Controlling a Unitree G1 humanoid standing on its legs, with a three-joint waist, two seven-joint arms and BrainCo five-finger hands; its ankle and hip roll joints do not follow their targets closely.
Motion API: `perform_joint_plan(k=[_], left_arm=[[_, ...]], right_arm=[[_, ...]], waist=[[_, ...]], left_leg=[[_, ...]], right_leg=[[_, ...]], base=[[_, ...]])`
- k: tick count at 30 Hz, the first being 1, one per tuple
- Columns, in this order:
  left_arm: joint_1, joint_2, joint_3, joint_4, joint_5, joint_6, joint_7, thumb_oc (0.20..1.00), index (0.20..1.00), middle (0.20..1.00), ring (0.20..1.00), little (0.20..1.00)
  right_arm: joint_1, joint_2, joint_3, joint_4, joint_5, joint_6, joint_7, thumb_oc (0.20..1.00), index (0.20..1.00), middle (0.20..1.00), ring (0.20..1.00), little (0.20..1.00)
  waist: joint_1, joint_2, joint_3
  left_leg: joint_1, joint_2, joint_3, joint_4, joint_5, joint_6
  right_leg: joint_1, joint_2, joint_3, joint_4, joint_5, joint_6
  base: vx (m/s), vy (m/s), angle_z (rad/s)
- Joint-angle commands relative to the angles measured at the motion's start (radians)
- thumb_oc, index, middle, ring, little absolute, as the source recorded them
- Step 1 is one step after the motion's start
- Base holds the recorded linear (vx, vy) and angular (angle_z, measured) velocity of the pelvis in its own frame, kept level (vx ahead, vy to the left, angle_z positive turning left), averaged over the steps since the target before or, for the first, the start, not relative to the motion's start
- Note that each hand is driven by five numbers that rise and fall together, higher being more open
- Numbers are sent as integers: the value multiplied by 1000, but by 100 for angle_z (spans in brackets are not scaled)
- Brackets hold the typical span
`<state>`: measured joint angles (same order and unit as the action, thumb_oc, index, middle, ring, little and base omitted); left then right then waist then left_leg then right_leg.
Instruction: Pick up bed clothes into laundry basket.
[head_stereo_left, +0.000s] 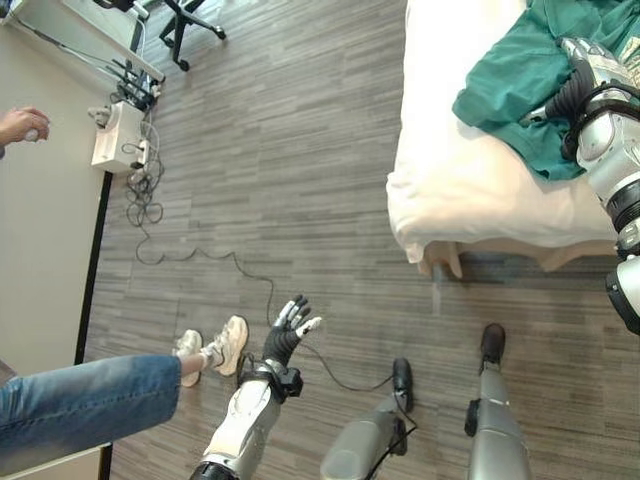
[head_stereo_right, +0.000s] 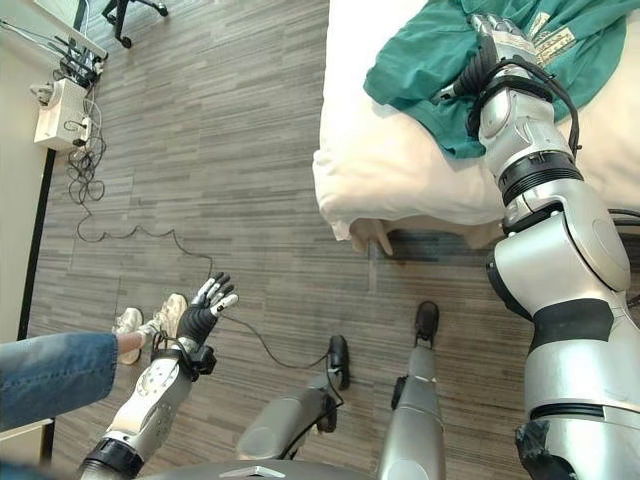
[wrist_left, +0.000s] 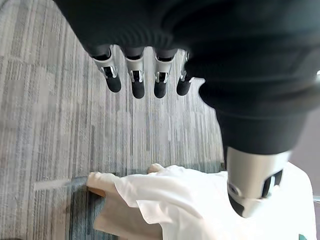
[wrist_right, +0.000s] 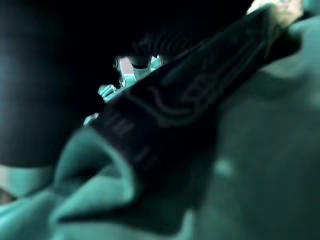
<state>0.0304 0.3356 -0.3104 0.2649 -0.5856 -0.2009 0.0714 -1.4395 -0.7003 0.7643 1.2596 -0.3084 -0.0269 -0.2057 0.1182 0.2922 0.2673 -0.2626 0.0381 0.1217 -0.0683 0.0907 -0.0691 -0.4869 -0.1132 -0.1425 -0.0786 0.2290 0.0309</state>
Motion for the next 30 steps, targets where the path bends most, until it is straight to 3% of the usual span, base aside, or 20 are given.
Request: perform_joint_plan(k=[1, 6, 10, 13, 15, 16, 20, 23, 27, 30], left_arm=[[-24, 16, -12, -54, -20, -43, 7, 1000, 1000, 1000, 1000, 1000], [-26, 12, 0, -50, -20, -47, 18, 1000, 1000, 1000, 1000, 1000], [-22, 27, 42, -44, -13, -50, 29, 1000, 1000, 1000, 1000, 1000], [-25, 28, 44, -36, -7, -50, 34, 1000, 1000, 1000, 1000, 1000], [-30, 30, 44, -26, -3, -45, 32, 1000, 1000, 1000, 1000, 1000], [-30, 32, 44, -26, -3, -45, 32, 1000, 1000, 1000, 1000, 1000], [-26, 51, 67, -6, -2, -25, 23, 1000, 1000, 1000, 1000, 1000], [-7, 65, 75, 5, 7, -7, 7, 1000, 1000, 1000, 1000, 1000], [21, 51, 91, 19, 47, 27, -2, 1000, 1000, 1000, 1000, 1000], [31, 11, 85, 32, 77, 55, 15, 1000, 1000, 1000, 1000, 1000]], right_arm=[[-45, -13, 134, 58, -73, 20, 76, 200, 200, 200, 200, 200], [-76, -43, 171, 31, -115, 19, 54, 200, 200, 200, 200, 200], [-161, -91, 230, -98, -140, 15, 21, 200, 200, 200, 200, 200], [-145, -112, 162, -145, -46, 15, -11, 200, 200, 200, 200, 200], [-98, -139, 29, -258, 167, -2, -37, 200, 200, 200, 200, 200], [-96, -139, 26, -260, 166, -1, -37, 200, 200, 200, 200, 200], [94, -178, -251, -451, 565, -77, -53, 200, 200, 200, 200, 200], [261, -195, -380, -587, 701, -113, -20, 200, 200, 200, 200, 200], [635, -174, -608, -908, 925, -181, 62, 200, 200, 200, 200, 200], [938, -103, -801, -1145, 1096, -230, 107, 200, 200, 200, 200, 200]], waist=[[-13, -44, 46], [-26, -48, 44], [-59, -74, 31], [-72, -82, 23], [-93, -97, 12], [-91, -100, 11], [-134, -152, -42], [-161, -194, -75], [-227, -247, -138], [-270, -291, -201]], left_leg=[[2, -17, -66, -19, 94, -81], [11, -21, -53, -19, 74, -75], [39, -26, -38, -19, 38, -66], [58, -26, -37, -19, 24, -62], [91, -22, -31, -19, -5, -54], [88, -23, -31, -19, -2, -54], [161, -11, -2, -19, -44, -33], [207, -6, 14, -19, -60, -25], [283, 6, 58, -19, -86, -10], [326, 15, 92, -19, -104, -9]], right_leg=[[35, -41, 53, 93, -109, 80], [42, -48, 64, 90, -103, 88], [68, -55, 65, 85, -99, 95], [88, -62, 65, 83, -99, 98], [121, -62, 58, 78, -101, 103], [119, -63, 59, 76, -98, 102], [195, -49, 62, 57, -94, 115], [236, -41, 65, 50, -90, 122], [281, -24, 64, 72, -86, 136], [319, -8, 77, 59, -84, 141]], base=[[7, 49, 2], [4, 30, 2], [6, 35, -1], [6, 30, -1], [0, 0, 0], [37, 14, 3], [72, -1, -7], [60, -2, -13], [59, 55, -27], [74, 27, -50]])
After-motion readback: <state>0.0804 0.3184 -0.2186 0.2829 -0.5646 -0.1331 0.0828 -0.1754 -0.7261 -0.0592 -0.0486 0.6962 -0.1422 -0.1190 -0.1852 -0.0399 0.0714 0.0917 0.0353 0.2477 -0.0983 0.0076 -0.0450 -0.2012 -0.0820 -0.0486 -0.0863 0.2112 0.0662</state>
